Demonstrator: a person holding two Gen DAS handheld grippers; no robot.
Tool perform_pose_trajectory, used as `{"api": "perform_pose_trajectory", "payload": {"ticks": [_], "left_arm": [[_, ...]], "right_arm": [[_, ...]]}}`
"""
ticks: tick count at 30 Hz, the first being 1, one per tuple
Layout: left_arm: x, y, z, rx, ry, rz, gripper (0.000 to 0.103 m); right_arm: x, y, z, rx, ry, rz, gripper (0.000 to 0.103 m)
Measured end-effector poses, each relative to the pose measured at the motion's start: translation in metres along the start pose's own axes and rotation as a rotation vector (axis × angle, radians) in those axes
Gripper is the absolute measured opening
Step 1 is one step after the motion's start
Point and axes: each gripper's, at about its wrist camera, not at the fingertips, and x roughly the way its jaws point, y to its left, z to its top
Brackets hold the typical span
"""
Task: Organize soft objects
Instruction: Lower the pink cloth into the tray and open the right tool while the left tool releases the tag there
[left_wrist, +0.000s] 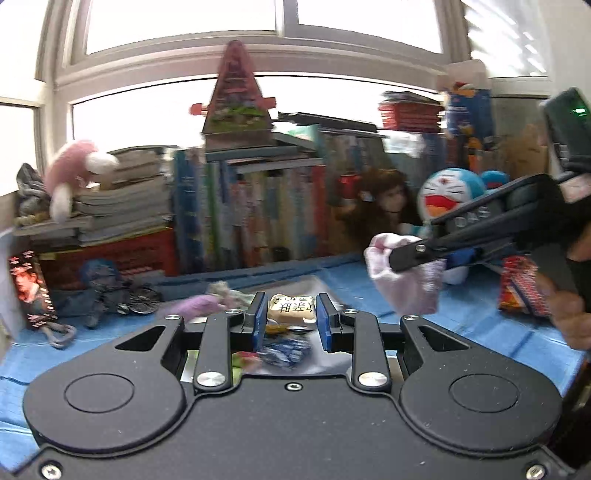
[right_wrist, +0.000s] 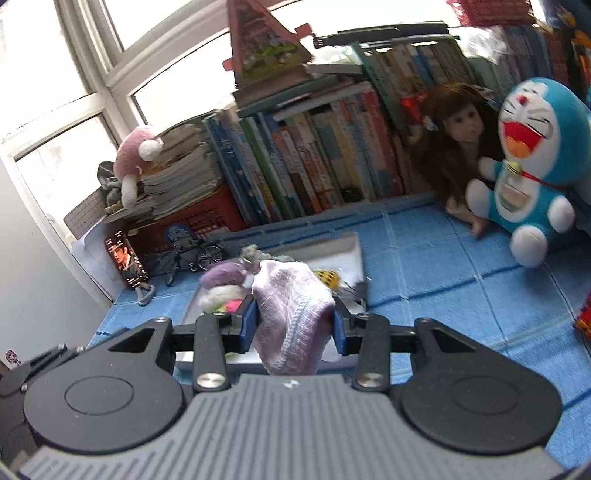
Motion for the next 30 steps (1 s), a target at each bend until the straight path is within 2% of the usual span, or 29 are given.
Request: {"api": "perform_pose_trajectory", "payload": {"ticks": [10,18,30], "left_arm": [[0.037,0.062,0.016,-0.080,0.114,0.060,0.026],[0.077,0.095,0.018,-0.146,0.228,0.058,0.026],[0.159,0.135,0.003,-0.274,0.452,0.040,0.026]], "right_arm": [[0.031,0.038,0.010,-0.037,0.006,-0.008,0.047],[0.061,0.058,0.014,-0.065,0.040,-0.043,0.047],[0.135,0.073,0.014,-0.073,0.183,-0.093,0.047]]}}
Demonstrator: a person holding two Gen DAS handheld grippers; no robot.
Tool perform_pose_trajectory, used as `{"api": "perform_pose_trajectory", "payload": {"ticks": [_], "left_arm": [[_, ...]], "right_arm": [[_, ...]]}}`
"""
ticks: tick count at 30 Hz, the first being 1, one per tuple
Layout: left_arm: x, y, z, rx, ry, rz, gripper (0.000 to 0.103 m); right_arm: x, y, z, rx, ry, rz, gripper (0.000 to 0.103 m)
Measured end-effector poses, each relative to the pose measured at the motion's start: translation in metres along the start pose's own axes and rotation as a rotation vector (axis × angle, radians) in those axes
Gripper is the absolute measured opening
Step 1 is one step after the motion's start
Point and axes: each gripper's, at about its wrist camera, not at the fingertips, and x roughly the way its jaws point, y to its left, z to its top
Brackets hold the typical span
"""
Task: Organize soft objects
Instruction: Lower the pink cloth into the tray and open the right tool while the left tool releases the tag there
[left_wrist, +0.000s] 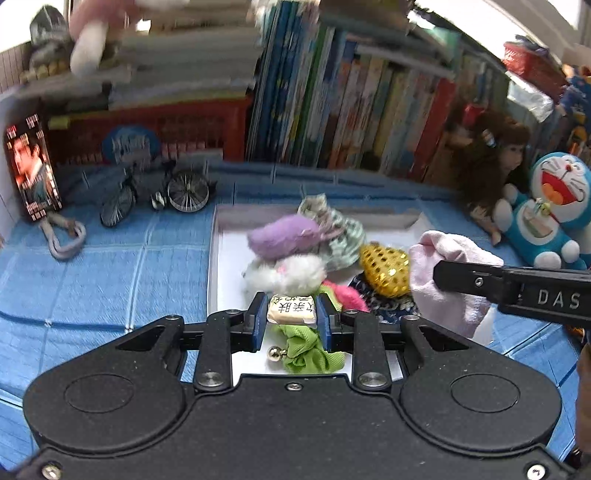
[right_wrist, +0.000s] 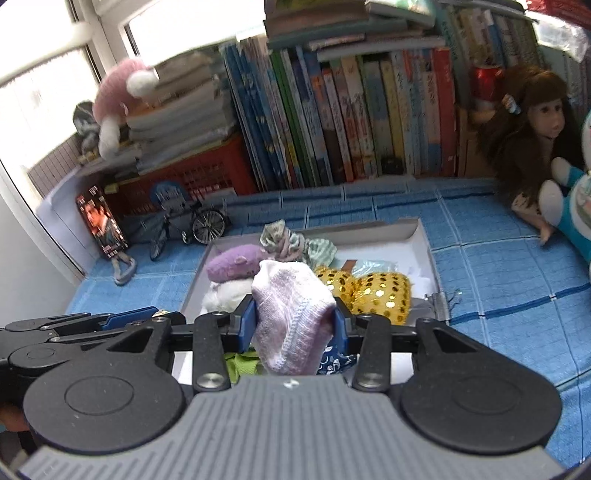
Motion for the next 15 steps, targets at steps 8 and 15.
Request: {"api": "perform_pose_trajectory", "payload": {"ticks": [8,15], "left_arm": [[0.046,0.010,-0.003,-0.032,0.144,-0.002,0.026],[0.065,0.014,0.000,-0.036,0.154,-0.006,0.027]], "right_arm": [[0.053,0.009,-0.010,0.001,0.190,-0.009,0.048],[0.077,0.002,-0.004,0.040,0.202,-0.046,0.048]]}}
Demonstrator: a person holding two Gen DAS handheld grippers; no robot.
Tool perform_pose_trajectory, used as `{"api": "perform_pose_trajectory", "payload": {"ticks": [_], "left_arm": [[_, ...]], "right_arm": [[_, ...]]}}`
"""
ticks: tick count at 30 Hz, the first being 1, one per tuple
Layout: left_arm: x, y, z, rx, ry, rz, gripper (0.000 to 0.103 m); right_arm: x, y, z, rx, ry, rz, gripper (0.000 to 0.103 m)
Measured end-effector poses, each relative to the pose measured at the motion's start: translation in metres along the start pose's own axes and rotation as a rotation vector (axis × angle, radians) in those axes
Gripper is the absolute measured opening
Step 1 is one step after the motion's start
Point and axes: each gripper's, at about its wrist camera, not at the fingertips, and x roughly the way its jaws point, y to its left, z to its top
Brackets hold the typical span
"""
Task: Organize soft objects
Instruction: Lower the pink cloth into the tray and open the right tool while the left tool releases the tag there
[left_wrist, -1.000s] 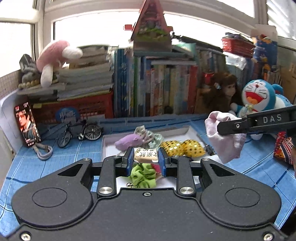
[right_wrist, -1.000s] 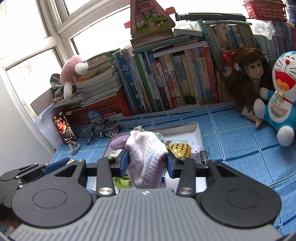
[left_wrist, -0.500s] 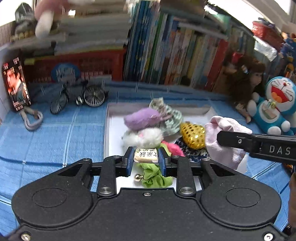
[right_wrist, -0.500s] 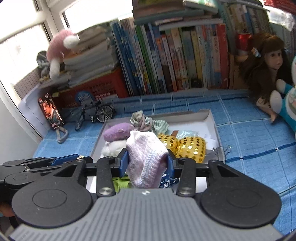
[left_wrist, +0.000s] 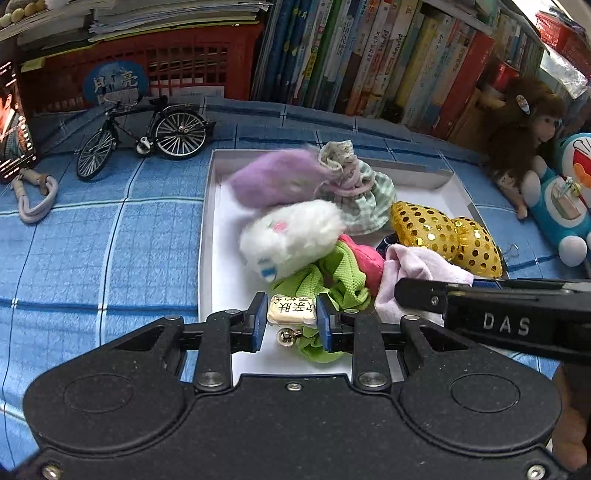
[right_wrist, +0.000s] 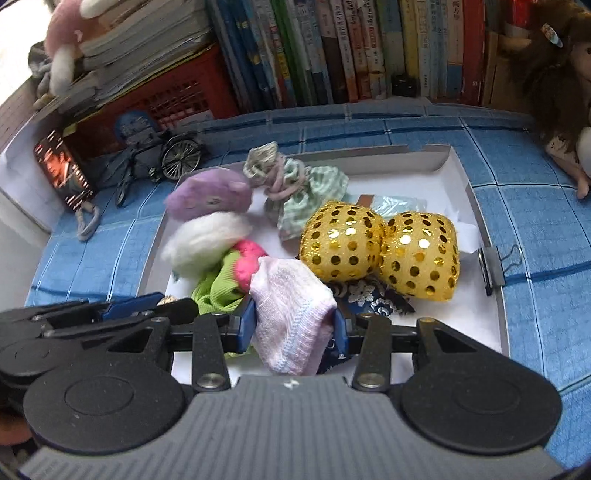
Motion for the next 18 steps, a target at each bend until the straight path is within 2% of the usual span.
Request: {"api": "perform_pose_trajectory", "payload": {"ticks": [7,9,10,13,14,15,18], "left_arm": [[0.008,-0.003,0.007,0.019,-0.031,0.002,0.027],[0.008,-0.005,0.006,0.037,-0.040,0.008,0.028],[0.008,-0.006,0.005,0.043,-0.043,0.012,0.030],[0.005,-0.008,0.004,0.055,-0.054,0.039,0.040],[0.003,-0.007,0.003,0.056,-0.062,0.037,0.052],[0.000,-0.006,0.003,0.054,-0.071,0.031,0.057],[-0.010,-0.007,0.002,0.056,-0.100,0.025,0.060]], "right_arm": [[0.007,-0.004,0.010,0.031,-0.032,-0.005,0.048],[0.009,-0.002,0.009,0.013,-0.038,-0.014,0.051],[0.009,-0.001,0.008,-0.001,-0.045,-0.019,0.059],[0.006,-0.002,0.006,-0.025,-0.072,-0.034,0.069],[0.004,-0.003,0.005,-0.031,-0.081,-0.033,0.073],[0.001,-0.004,0.005,-0.036,-0.093,-0.032,0.077],[-0.011,-0.006,0.003,-0.049,-0.124,-0.022,0.080]]}}
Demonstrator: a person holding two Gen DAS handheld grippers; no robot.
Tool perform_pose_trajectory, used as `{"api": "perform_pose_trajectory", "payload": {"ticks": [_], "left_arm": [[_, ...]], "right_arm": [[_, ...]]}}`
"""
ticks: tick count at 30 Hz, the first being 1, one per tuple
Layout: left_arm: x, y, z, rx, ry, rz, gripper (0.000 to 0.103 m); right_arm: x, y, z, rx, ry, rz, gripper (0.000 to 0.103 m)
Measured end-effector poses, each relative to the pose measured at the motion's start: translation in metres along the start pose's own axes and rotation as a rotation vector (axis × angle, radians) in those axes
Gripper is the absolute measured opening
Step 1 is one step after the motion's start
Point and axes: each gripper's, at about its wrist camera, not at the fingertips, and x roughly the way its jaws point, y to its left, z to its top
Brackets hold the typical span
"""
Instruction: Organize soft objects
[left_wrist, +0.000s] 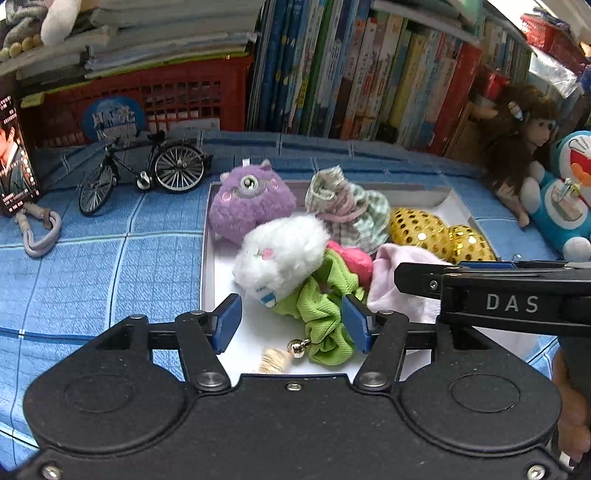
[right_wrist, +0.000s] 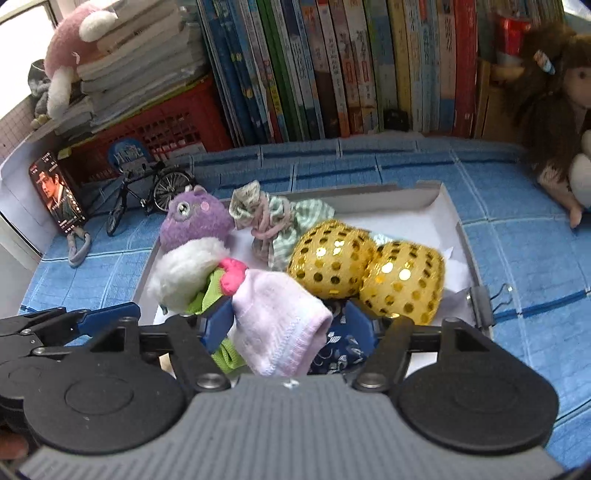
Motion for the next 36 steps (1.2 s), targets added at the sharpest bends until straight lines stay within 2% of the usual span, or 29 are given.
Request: {"api": "perform_pose_trajectory", "payload": {"ticks": [6,17,22,30,36], "left_arm": [[-0.032,-0.008,-0.002,0.021,-0.075,0.010,0.076],[-0.105,-0.028,-0.028,0.071,-0.204,-0.007,0.086],[-0.140,-0.036,-0.054,0.069,-0.268,-0.042,0.090],[-0.180,-0.053,-0.107,0.119,-0.380,-0.016,0.094],[-0.191,-0.060,-0.148,0.097,-0.401,-0.033,0.095]], "right_arm": [[-0.033,0.006,-0.002,-0.046,-0.082,0.000,0.085],[-0.103,0.010,-0.026,-0.124,-0.225,0.028,0.090],[-0.141,0.005,-0.049,-0.162,-0.318,0.037,0.094],[-0.184,-0.004,-0.096,-0.200,-0.461,0.029,0.102],[-0.198,-0.012,-0.136,-0.195,-0.540,0.009,0.103]]}}
